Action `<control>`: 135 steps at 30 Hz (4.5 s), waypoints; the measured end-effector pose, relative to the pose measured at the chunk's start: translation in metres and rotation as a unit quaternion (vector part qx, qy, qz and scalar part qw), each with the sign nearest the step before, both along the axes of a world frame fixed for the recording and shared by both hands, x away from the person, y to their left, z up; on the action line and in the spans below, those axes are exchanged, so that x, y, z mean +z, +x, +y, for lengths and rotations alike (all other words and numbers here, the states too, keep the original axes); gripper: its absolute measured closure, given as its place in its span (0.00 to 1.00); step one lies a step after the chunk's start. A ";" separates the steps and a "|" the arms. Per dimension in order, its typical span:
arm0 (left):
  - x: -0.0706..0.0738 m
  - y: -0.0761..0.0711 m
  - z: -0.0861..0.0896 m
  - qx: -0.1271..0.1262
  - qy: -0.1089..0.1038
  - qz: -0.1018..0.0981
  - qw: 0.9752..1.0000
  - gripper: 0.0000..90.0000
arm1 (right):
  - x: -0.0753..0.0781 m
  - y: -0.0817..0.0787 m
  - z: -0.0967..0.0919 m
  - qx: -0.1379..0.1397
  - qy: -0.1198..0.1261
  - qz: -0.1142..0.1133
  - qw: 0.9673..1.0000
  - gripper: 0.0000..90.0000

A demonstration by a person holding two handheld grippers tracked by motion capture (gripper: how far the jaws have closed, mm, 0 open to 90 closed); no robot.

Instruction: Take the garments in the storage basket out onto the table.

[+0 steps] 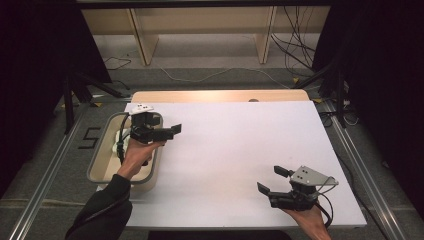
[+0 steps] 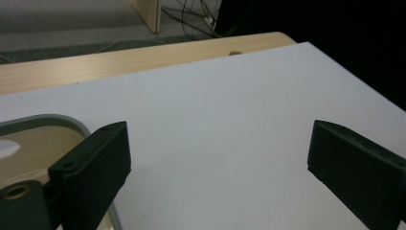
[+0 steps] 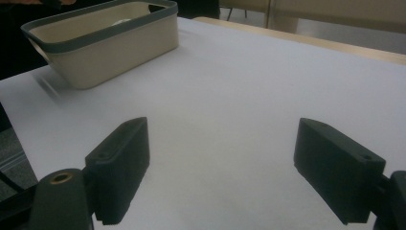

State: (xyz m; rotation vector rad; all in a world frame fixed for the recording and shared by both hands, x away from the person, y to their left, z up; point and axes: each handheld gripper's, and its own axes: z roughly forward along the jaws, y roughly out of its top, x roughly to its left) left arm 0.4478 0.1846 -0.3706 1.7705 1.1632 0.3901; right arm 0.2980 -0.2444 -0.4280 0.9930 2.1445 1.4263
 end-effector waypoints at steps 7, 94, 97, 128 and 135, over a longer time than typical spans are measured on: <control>0.002 0.017 0.022 0.032 0.008 0.021 0.999 0.10 | -0.001 0.001 0.001 0.003 -0.001 0.001 1.000 0.23; -0.075 0.056 0.105 0.146 0.180 0.195 0.953 0.80 | -0.008 0.001 0.014 0.033 -0.026 0.016 0.999 0.24; -0.068 0.054 0.105 0.141 0.174 0.189 0.956 0.80 | -0.008 0.001 0.014 0.032 -0.027 0.016 0.999 0.24; -0.012 0.027 0.117 0.107 0.099 0.138 0.980 0.80 | -0.009 0.002 0.012 0.027 -0.022 0.022 0.999 0.25; -0.001 0.023 0.111 0.089 0.081 0.124 0.985 0.80 | -0.010 0.003 0.013 0.029 -0.023 0.020 0.999 0.25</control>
